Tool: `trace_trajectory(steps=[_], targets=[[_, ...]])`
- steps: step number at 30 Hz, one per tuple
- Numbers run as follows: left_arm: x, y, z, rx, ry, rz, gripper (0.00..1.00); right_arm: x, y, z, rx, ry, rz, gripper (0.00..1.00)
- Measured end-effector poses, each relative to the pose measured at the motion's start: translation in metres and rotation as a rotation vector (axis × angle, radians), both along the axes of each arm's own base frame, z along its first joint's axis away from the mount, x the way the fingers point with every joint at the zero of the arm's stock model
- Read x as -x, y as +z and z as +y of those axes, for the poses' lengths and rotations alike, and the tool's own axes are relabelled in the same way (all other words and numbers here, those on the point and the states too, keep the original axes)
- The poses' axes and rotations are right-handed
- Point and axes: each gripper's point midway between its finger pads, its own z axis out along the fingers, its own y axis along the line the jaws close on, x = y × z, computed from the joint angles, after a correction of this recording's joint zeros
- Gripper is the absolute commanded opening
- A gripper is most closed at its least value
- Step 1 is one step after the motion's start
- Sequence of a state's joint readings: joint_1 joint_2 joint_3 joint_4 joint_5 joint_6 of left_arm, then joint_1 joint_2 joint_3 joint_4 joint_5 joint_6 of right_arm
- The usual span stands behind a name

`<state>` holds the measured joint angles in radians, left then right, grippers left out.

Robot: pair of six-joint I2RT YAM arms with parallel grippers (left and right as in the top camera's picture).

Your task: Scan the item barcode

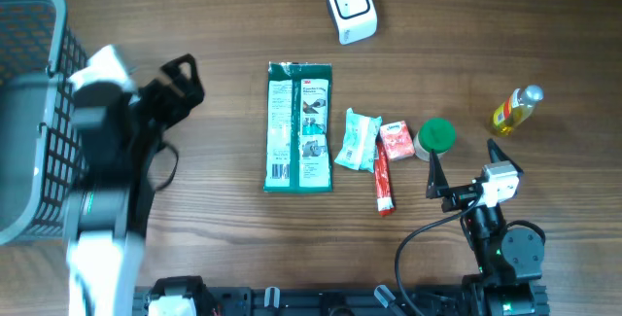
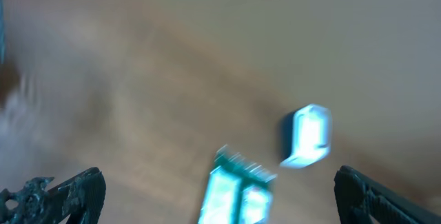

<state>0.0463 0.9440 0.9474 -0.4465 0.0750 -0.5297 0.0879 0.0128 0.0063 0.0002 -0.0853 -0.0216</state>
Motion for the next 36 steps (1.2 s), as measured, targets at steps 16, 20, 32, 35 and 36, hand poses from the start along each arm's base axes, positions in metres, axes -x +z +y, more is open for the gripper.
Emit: trace_trajectory(steps=[16, 20, 32, 35, 36], targets=[[0.167, 0.107, 0.007, -0.041, 0.085, -0.817, 1.00, 0.000, 0.000, 0.000, 0.000, 0.001, 0.000, 1.00], [0.171, 0.123, 0.011, -0.038, 0.115, -1.103, 1.00, 0.000, 0.000, 0.000, 0.000, 0.001, -0.001, 1.00], [0.091, -0.072, 0.036, 0.042, 0.252, -0.589, 1.00, 0.000, 0.000, 0.000, 0.000, 0.001, -0.001, 1.00], [0.088, -0.098, 0.035, 0.013, 0.245, -0.487, 1.00, 0.000, 0.000, 0.000, 0.000, 0.001, -0.001, 1.00], [0.088, -0.099, 0.031, -0.043, 0.209, -0.474, 1.00, 0.000, 0.000, 0.000, 0.000, 0.001, -0.001, 1.00]])
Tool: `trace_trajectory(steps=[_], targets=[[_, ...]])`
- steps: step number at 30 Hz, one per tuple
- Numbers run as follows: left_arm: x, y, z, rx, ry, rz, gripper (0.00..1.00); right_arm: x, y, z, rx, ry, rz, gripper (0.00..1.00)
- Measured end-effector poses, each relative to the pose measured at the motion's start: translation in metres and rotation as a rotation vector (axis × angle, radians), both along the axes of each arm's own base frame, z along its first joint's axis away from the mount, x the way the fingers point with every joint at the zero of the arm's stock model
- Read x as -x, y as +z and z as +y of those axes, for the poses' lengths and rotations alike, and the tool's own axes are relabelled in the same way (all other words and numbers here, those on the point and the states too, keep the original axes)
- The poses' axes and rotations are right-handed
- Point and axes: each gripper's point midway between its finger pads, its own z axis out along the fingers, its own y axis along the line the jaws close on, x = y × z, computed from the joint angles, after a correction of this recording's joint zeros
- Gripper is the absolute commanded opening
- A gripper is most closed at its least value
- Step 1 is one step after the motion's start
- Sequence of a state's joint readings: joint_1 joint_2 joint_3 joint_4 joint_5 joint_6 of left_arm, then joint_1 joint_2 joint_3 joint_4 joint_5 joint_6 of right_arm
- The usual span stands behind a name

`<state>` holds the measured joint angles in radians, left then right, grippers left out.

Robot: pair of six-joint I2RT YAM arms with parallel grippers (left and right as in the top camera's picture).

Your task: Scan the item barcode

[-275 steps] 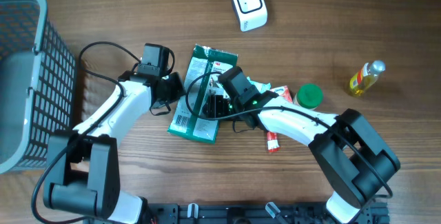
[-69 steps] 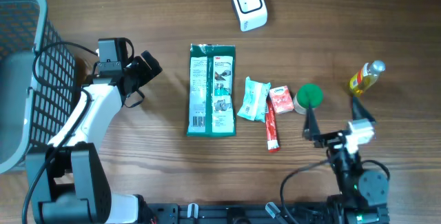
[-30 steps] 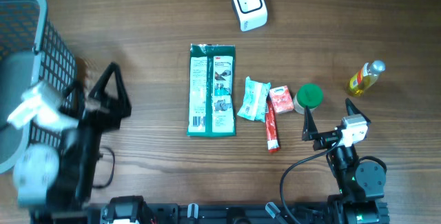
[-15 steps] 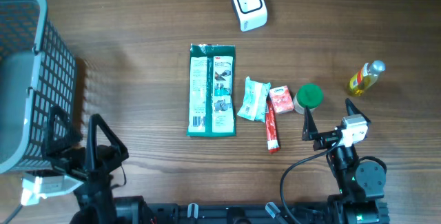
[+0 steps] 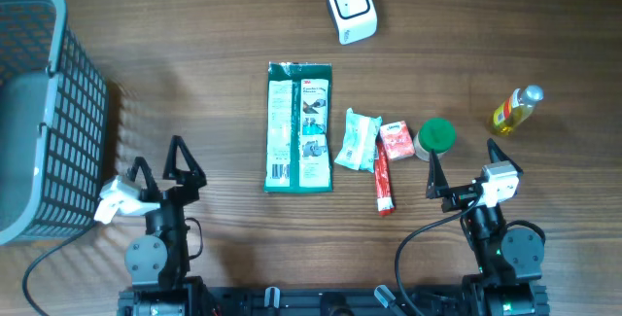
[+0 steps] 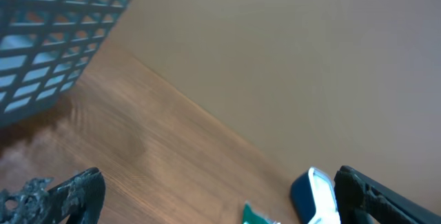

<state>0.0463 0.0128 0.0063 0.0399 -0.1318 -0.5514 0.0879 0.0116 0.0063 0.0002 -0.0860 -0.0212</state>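
Observation:
The barcode scanner (image 5: 351,7) is a white box at the far middle of the table; the left wrist view shows it low at the right (image 6: 313,195). A long green packet (image 5: 299,126) lies flat in the middle, and only its corner (image 6: 256,216) shows in the wrist view. My left gripper (image 5: 158,165) rests near the front left edge, open and empty, well short of the packet. Over at the front right, my right gripper (image 5: 466,163) also stands open with nothing in it, just below a green cap (image 5: 435,135).
A grey mesh basket (image 5: 44,112) fills the left side. Right of the green packet lie a pale small packet (image 5: 358,141), a red stick sachet (image 5: 386,175) and a red-white sachet (image 5: 396,139). A yellow bottle (image 5: 515,110) lies at the far right.
My left arm was stretched out over the left of the table beside the basket; now it sits drawn back at the front left edge, still open. The right arm and the items have not moved.

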Motion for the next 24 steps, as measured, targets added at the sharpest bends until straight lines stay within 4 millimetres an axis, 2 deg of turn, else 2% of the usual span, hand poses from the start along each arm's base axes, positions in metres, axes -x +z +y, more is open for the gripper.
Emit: trace_trajectory(steps=[4, 6, 7, 24], targets=[[-0.003, -0.010, -0.025, -0.276, -0.144, 0.070, 1.00, 0.000, 0.000, 0.000, 0.000, 0.000, 0.000, 1.00], [-0.002, -0.025, -0.034, -0.370, -0.202, 0.130, 1.00, 0.000, 0.000, 0.000, 0.000, 0.000, 0.000, 1.00], [-0.002, -0.024, -0.035, -0.388, -0.209, 0.128, 1.00, 0.000, 0.000, 0.000, 0.000, 0.000, 0.000, 1.00], [-0.002, -0.024, -0.037, -0.434, -0.220, 0.128, 1.00, 0.000, 0.000, 0.000, 0.000, 0.000, 0.000, 1.00]])
